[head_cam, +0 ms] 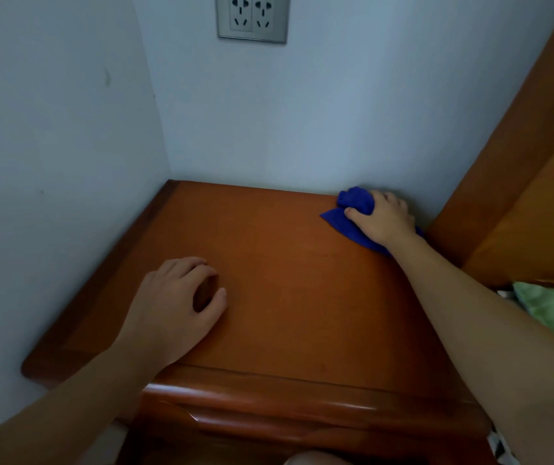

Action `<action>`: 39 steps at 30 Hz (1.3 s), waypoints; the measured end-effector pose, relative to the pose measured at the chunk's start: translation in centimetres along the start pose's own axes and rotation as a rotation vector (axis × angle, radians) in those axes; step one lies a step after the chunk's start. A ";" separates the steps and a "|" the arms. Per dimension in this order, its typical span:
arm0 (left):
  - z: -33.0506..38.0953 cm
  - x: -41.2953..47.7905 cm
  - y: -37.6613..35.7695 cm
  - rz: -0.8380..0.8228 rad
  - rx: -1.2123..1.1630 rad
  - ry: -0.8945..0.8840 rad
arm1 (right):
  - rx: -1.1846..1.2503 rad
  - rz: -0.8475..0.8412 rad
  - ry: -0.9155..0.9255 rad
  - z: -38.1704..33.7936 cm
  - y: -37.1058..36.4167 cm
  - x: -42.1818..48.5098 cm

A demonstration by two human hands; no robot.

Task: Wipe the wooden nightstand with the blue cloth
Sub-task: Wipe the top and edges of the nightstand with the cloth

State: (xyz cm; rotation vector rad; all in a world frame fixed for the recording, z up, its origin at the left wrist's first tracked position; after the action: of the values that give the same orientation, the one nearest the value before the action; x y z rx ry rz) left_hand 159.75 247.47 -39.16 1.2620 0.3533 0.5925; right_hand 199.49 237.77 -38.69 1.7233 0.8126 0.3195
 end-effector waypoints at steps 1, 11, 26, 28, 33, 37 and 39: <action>0.0 0.0 0.0 -0.002 0.000 0.000 | -0.006 -0.006 -0.010 0.0 0.0 0.3; 0.0 0.1 -0.4 -0.031 0.002 0.012 | -0.063 -0.042 0.260 -1.5 -2.4 -6.1; 0.6 -1.1 -0.1 -0.064 -0.030 0.010 | -0.081 -0.137 0.458 -4.7 -7.1 -20.6; 0.6 -1.0 -0.1 -0.048 -0.032 0.005 | -0.057 -0.126 0.457 -4.8 -6.7 -19.9; 0.4 -0.8 -0.1 -0.005 -0.030 -0.011 | -0.036 -0.095 0.426 -5.5 -5.9 -16.5; 0.1 -0.6 -0.2 0.014 -0.034 -0.019 | -0.049 -0.074 0.382 -6.7 -5.5 -12.4; 0.0 -0.5 -0.3 0.015 -0.032 -0.017 | -0.049 -0.066 0.362 -7.3 -5.3 -10.1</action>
State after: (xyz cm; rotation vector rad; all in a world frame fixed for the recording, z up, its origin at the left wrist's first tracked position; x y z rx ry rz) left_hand 159.47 247.11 -39.43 1.2392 0.3199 0.5976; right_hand 185.96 237.12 -39.34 1.6107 1.1104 0.6131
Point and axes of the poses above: each hand's wrist, its own x-axis towards the middle knuckle, its own y-axis out of the back of the hand, z = x × y, the point moved 6 cm from there along x, towards the middle knuckle, and after that the axes turned 15 degrees about -z, right-handed, at the moved point
